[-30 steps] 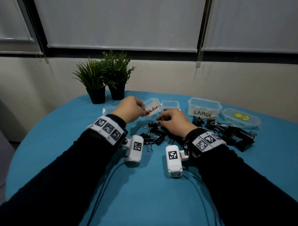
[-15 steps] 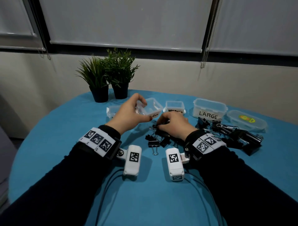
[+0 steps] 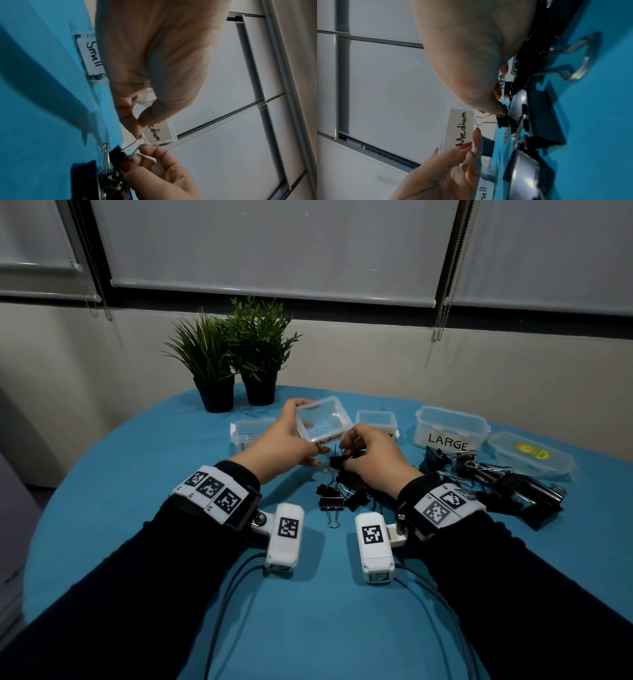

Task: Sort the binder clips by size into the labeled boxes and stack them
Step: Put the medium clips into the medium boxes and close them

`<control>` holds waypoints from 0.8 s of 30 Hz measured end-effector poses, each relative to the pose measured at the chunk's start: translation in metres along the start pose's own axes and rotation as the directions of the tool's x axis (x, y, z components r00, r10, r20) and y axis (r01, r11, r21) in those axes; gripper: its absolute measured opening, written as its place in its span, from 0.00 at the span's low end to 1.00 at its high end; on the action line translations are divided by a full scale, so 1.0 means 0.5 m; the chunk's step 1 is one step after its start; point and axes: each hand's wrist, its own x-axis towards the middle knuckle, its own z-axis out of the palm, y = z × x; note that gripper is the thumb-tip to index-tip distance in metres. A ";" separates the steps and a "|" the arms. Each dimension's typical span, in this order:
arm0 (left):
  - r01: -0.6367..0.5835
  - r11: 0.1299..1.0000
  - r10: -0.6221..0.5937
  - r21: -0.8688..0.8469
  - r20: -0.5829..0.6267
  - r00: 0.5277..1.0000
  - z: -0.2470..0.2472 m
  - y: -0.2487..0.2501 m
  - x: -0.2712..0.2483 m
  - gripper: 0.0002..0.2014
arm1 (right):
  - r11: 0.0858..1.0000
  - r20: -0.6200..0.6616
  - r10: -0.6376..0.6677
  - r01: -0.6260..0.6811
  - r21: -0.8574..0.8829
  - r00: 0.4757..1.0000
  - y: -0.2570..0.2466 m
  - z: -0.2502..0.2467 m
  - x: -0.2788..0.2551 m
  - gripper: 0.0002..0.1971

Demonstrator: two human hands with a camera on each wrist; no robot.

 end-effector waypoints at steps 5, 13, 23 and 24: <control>0.033 0.995 -0.034 -0.090 -0.005 0.999 0.005 -0.010 0.009 0.39 | 0.992 -0.108 -0.030 0.043 0.121 0.994 -0.001 -0.005 0.006 0.17; -0.106 0.932 0.130 0.347 -0.046 0.990 -0.018 -0.012 0.003 0.33 | 0.865 -0.387 0.030 0.170 0.473 0.921 -0.034 -0.030 -0.008 0.16; -0.267 0.915 0.239 0.302 0.127 0.963 -0.004 -0.006 0.000 0.31 | 0.886 -0.235 0.145 -0.020 0.463 0.961 -0.032 -0.002 -0.013 0.19; -0.279 0.909 0.251 0.310 0.128 0.960 -0.005 -0.007 0.001 0.31 | 0.877 -0.228 0.152 -0.025 0.480 0.962 -0.030 -0.001 -0.013 0.20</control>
